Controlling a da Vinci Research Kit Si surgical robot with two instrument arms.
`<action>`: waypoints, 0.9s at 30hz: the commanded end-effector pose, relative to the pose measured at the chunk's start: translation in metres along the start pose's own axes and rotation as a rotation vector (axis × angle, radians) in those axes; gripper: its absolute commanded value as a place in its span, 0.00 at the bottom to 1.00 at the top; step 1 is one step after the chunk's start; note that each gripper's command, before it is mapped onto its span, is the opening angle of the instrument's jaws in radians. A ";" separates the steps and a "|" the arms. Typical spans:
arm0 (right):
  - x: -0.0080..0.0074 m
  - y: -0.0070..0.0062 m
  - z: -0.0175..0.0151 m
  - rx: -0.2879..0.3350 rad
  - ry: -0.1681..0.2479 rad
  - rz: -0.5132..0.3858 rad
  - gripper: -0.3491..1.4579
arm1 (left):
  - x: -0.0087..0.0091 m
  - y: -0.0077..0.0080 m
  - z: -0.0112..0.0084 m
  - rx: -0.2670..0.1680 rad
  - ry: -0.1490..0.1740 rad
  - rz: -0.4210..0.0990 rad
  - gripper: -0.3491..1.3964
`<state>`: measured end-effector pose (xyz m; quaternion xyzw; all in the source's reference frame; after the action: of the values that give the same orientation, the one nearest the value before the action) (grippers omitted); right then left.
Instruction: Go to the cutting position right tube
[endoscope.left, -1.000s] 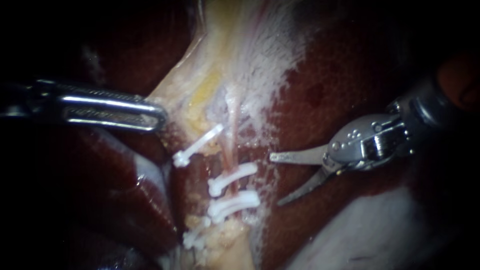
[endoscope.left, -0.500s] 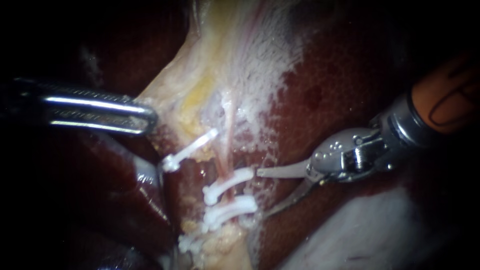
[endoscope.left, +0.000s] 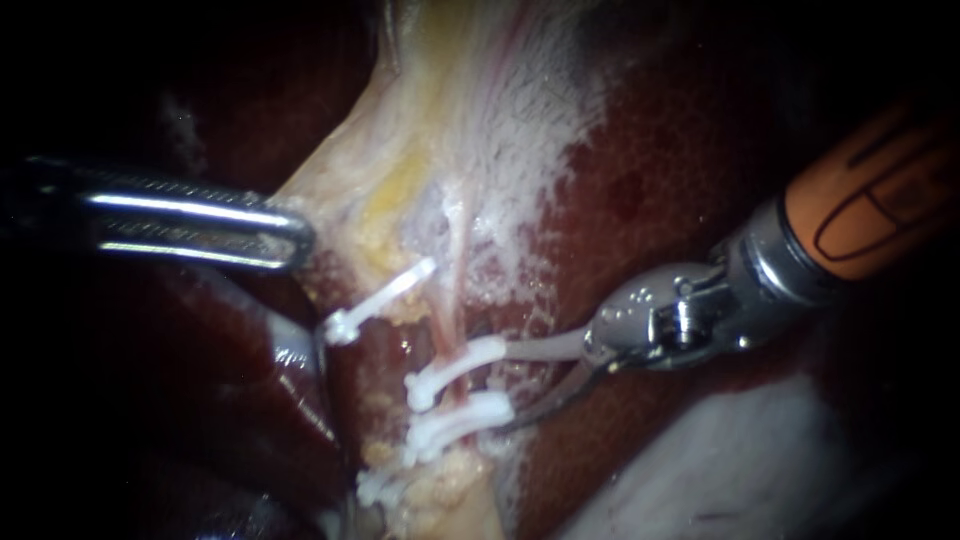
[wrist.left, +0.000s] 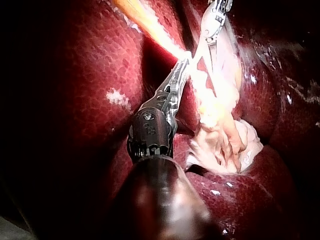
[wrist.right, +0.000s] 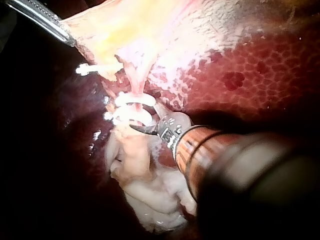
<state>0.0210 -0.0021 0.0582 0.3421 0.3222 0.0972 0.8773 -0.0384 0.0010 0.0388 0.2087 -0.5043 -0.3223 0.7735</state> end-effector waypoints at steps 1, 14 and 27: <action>0.0000 0.0000 0.0001 -0.001 0.000 -0.001 0.43 | 0.0000 0.0000 0.0000 0.000 0.000 0.000 0.00; 0.0011 0.0007 0.0026 0.010 0.003 0.015 0.34 | -0.0001 -0.0001 0.0000 -0.001 0.000 0.000 0.00; 0.0016 0.0009 0.0047 0.036 0.011 0.018 0.31 | -0.0001 -0.0002 0.0001 -0.001 0.000 0.000 0.00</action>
<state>0.0253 -0.0033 0.0606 0.3613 0.3253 0.1007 0.8681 -0.0385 0.0009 0.0386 0.2085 -0.5042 -0.3225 0.7735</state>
